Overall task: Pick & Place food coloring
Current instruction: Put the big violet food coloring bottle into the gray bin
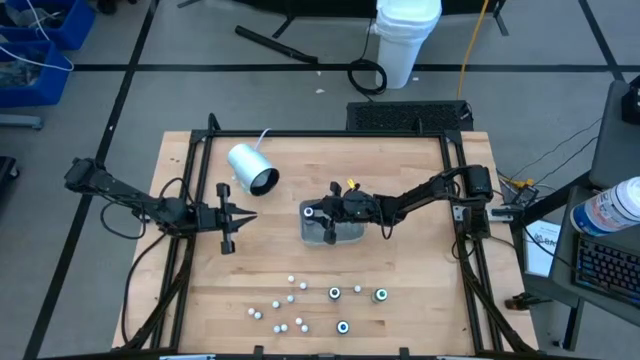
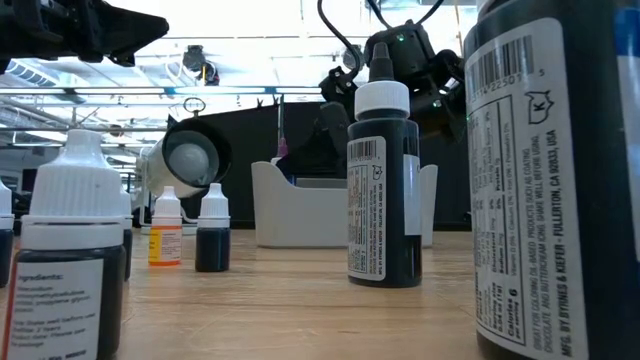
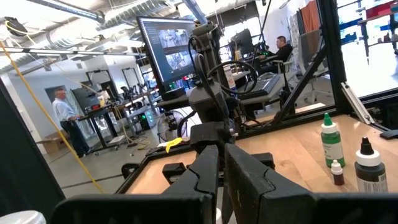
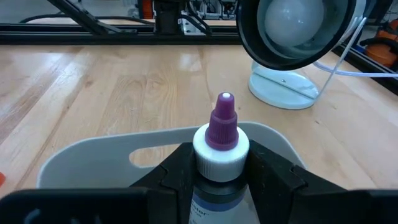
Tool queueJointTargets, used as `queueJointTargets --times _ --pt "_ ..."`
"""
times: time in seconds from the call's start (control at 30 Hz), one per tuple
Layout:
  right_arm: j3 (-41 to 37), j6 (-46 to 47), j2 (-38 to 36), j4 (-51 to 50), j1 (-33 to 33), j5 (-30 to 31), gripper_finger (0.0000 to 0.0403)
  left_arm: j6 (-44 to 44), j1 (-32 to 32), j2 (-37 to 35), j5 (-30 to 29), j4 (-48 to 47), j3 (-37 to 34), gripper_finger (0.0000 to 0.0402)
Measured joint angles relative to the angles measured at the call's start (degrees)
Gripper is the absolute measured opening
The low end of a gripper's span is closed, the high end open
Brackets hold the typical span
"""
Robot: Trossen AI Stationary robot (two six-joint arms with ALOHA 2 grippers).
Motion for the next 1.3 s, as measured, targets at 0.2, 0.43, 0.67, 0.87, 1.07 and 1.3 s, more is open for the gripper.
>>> queueJointTargets --times 0.2,0.43,0.67,0.87,1.07,1.3 --pt "0.0 -0.1 0.0 0.0 0.0 0.0 0.0118 0.0 0.0 0.0 0.0 0.0 0.0 0.0037" --pt "0.0 0.3 -0.1 -1.2 0.0 0.0 0.0115 0.0 0.0 0.0 0.0 0.0 0.0 0.0037" --pt "0.0 0.6 -0.1 -1.6 0.0 1.1 0.0118 0.0 0.0 0.0 0.0 0.0 0.0 0.0037" --pt "0.0 1.4 -0.1 -1.7 0.0 2.8 0.0118 0.0 0.0 0.0 0.0 0.0 0.0 0.0037" --pt "0.0 0.3 -0.1 -1.7 0.3 2.7 0.0121 0.0 0.0 0.0 0.0 0.0 0.0 0.0037" --pt "0.0 -1.6 0.0 -0.1 1.5 2.8 0.0123 0.0 0.0 0.0 0.0 0.0 0.0 0.0037"
